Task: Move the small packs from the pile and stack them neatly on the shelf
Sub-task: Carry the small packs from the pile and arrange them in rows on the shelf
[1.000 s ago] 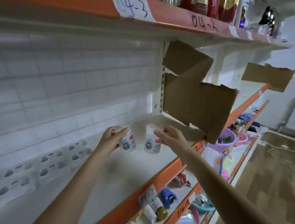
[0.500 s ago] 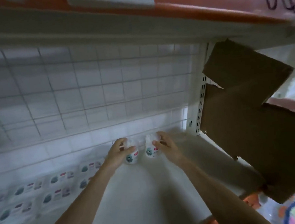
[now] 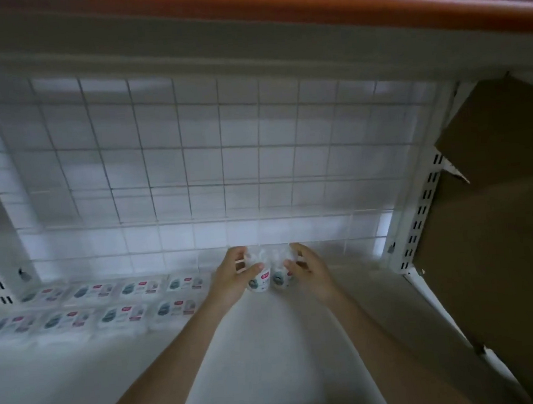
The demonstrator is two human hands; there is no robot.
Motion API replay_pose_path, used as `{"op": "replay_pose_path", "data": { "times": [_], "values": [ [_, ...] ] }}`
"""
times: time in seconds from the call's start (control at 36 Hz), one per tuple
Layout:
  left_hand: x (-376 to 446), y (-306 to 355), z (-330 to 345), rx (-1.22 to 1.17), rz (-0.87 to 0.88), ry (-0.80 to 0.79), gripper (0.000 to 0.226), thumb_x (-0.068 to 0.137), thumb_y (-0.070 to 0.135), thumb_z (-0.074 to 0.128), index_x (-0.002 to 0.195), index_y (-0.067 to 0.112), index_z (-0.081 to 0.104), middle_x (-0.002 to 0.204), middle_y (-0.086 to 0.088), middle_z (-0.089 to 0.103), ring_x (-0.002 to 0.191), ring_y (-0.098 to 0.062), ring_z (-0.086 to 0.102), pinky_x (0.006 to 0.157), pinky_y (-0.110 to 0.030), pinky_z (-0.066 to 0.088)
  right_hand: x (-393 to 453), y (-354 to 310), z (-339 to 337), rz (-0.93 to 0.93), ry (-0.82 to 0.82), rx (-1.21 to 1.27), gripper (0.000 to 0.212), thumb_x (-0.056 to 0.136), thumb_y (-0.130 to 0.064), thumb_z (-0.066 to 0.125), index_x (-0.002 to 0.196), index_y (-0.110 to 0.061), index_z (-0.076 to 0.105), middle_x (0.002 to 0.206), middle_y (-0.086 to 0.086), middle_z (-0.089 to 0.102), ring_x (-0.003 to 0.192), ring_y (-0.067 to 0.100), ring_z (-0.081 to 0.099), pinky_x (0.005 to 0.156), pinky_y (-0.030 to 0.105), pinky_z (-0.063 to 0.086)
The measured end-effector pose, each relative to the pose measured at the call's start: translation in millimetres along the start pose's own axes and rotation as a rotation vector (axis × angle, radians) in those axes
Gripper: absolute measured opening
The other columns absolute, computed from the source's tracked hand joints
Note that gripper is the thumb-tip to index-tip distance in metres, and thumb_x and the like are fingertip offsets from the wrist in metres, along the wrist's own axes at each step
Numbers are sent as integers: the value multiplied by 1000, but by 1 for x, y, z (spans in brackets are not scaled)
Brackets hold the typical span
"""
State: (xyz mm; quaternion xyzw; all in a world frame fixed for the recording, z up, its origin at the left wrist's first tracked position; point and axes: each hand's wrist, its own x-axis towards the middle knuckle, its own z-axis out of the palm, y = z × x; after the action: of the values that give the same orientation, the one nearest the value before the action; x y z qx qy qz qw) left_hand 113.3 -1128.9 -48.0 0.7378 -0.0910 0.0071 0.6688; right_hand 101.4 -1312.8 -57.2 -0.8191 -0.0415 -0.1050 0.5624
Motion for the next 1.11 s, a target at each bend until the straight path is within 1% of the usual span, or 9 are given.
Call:
{"op": "replay_pose_path", "data": {
  "times": [0.17, 0.25, 0.31, 0.44, 0.56, 0.75, 0.83, 0.97, 1.11],
  "values": [
    [2, -4, 1, 20, 14, 23, 31, 77, 8, 72, 93, 26, 52, 107, -5, 58, 105, -29, 58, 88, -40, 49, 2, 8, 0, -47, -14, -66, 64, 83, -48, 58, 125, -1, 49, 121, 17, 57, 108, 27, 60, 89, 43, 53],
    [2, -3, 2, 42, 11, 32, 31, 78, 8, 71, 101, 16, 51, 107, -5, 57, 103, -27, 58, 85, -35, 49, -8, -9, -1, -2, -12, -64, 43, 91, -22, 59, 127, -3, 45, 120, 9, 56, 105, 22, 59, 89, 39, 52],
    [2, -2, 3, 54, 12, 39, 33, 79, 9, 71, 104, 14, 50, 107, -4, 56, 101, -25, 58, 83, -32, 48, -6, -9, -1, 10, -1, -41, 42, 91, -14, 59, 129, -4, 43, 120, 7, 54, 106, 22, 57, 88, 37, 52],
    [2, -2, 4, 68, 14, 32, 36, 80, 13, 70, 109, 14, 49, 111, -5, 56, 101, -22, 57, 80, -29, 46, -9, -8, 4, 23, 54, -13, 43, 90, -18, 60, 128, -8, 44, 120, 8, 54, 106, 27, 58, 87, 37, 52],
    [-1, -1, 5, 89, 16, 50, 36, 81, 13, 69, 109, 15, 47, 113, -5, 54, 103, -21, 55, 74, -22, 44, -10, -6, 9, 40, 95, 8, 46, 90, -18, 60, 130, -9, 40, 123, 9, 53, 103, 22, 57, 81, 27, 51],
    [-6, 4, 2, 173, -3, 12, 65, 80, 25, 71, 134, 13, 36, 131, -6, 48, 117, -22, 49, 91, -29, 42, -19, -17, 13, 142, 92, 83, 64, 88, -28, 62, 141, -14, 30, 141, 6, 41, 125, 24, 45, 101, 43, 44],
    [-9, 5, -3, 196, -33, 9, 71, 80, 30, 70, 138, 13, 33, 135, -6, 46, 119, -22, 48, 96, -32, 41, -29, -18, 9, 165, 124, 59, 70, 88, -27, 62, 146, -15, 24, 144, 3, 35, 131, 21, 38, 105, 36, 38],
    [-23, 7, -13, 322, 17, 24, 65, 83, 27, 67, 137, 10, 35, 135, -11, 44, 116, -24, 49, 94, -32, 40, -63, -30, -5, 118, 114, -187, 58, 89, -35, 60, 138, -13, 39, 139, 3, 44, 117, 11, 44, 97, 25, 38],
    [-60, 6, -25, 543, 303, -24, 61, 85, 21, 64, 136, 9, 35, 133, -12, 36, 121, -24, 44, 99, -26, 33, -110, -53, -21, 21, -81, -669, 64, 92, -47, 48, 145, -17, 28, 148, 0, 34, 135, 15, 33, 109, 27, 28]
  ]
}}
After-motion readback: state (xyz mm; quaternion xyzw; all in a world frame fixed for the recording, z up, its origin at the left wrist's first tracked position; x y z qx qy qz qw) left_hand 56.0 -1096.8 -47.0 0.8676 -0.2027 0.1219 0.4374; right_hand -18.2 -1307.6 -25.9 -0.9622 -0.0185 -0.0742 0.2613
